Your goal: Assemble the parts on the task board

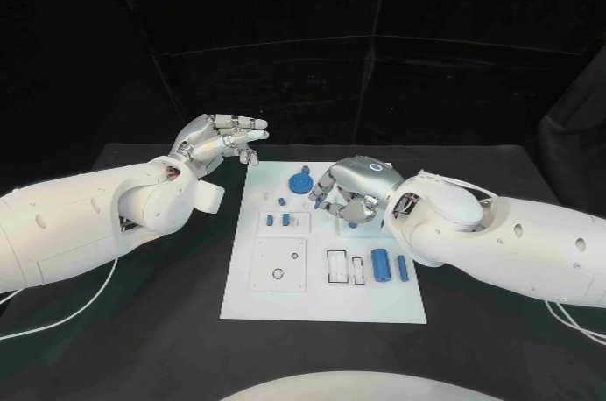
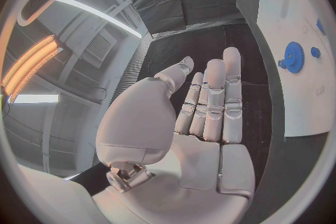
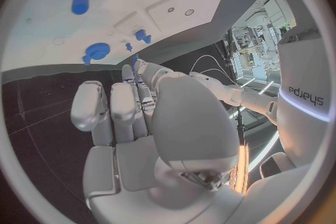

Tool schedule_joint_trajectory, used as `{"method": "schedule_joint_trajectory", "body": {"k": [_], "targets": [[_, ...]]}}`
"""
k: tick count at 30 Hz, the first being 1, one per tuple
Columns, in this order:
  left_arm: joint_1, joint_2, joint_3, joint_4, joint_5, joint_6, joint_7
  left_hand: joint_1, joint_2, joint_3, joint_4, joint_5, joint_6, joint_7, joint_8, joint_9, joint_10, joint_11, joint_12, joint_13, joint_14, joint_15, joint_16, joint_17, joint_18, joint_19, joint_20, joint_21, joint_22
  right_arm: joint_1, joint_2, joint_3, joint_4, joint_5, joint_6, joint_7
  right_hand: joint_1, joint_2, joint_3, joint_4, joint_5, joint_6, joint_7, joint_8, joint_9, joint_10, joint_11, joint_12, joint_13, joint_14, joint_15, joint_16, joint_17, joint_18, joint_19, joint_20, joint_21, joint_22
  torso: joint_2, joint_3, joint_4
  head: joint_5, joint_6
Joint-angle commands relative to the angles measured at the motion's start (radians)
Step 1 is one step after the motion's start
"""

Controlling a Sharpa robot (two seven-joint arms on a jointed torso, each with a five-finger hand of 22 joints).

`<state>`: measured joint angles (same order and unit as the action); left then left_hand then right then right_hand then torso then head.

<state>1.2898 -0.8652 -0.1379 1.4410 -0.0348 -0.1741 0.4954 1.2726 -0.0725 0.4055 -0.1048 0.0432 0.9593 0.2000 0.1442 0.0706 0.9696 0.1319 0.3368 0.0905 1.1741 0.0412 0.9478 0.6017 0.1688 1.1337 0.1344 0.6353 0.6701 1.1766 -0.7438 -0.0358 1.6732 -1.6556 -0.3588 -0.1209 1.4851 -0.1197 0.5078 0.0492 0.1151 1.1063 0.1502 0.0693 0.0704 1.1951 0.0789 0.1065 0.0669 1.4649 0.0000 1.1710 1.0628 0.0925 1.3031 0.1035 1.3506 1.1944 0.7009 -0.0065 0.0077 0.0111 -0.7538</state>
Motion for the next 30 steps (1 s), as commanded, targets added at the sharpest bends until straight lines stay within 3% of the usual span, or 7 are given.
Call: {"method": "schedule_joint_trajectory", "body": {"k": [1, 15, 30], "targets": [[0.001, 0.004, 0.001, 0.009, 0.005, -0.002, -0.004, -0.004, 0.009, -0.006, 0.000, 0.005, -0.003, 0.005, 0.006, -0.001, -0.007, 0.000, 0.005, 0.000, -0.004, 0.000, -0.002, -0.002, 0.013, 0.000, 0.004, -0.007, -0.002, -0.014, 0.022, -0.001, -0.003, 0.011, 0.044, 0.018, -0.011, -0.001, 0.007, -0.001, 0.004, -0.002, 0.004, -0.003, -0.001, 0.000, 0.005, -0.004, 0.000, 0.028, -0.002, 0.004, 0.001, -0.005, 0.006, 0.002, 0.003, 0.000, 0.001, 0.0001, -0.0015, 0.014, -0.001], [0.001, 0.014, 0.000, 0.030, 0.005, -0.004, -0.013, -0.002, 0.010, -0.009, -0.001, 0.005, -0.006, 0.005, 0.007, -0.001, -0.011, 0.000, 0.007, 0.000, -0.005, 0.001, -0.001, -0.004, 0.013, 0.000, 0.005, -0.009, -0.004, -0.083, 0.108, -0.005, -0.057, -0.036, 0.118, 0.005, -0.018, -0.001, 0.009, -0.002, 0.008, -0.005, 0.005, -0.003, -0.001, -0.002, 0.006, -0.005, 0.000, 0.028, -0.001, 0.006, 0.002, -0.007, 0.011, 0.003, 0.008, 0.008, 0.001, 0.0011, -0.0031, 0.056, -0.018], [0.001, 0.015, 0.000, 0.024, 0.005, -0.007, -0.014, -0.005, 0.011, -0.015, 0.002, 0.005, -0.007, 0.006, 0.009, -0.001, -0.012, 0.001, 0.011, 0.000, -0.006, 0.002, 0.000, -0.006, 0.013, 0.001, 0.006, -0.011, -0.006, -0.099, 0.132, -0.005, -0.065, -0.070, 0.155, 0.000, -0.022, -0.002, 0.009, -0.003, 0.009, -0.005, 0.005, -0.003, -0.001, -0.001, 0.006, -0.006, 0.000, 0.028, 0.000, 0.006, 0.001, -0.007, 0.011, 0.003, 0.009, 0.009, 0.001, 0.0016, -0.0041, 0.068, -0.032]]}}
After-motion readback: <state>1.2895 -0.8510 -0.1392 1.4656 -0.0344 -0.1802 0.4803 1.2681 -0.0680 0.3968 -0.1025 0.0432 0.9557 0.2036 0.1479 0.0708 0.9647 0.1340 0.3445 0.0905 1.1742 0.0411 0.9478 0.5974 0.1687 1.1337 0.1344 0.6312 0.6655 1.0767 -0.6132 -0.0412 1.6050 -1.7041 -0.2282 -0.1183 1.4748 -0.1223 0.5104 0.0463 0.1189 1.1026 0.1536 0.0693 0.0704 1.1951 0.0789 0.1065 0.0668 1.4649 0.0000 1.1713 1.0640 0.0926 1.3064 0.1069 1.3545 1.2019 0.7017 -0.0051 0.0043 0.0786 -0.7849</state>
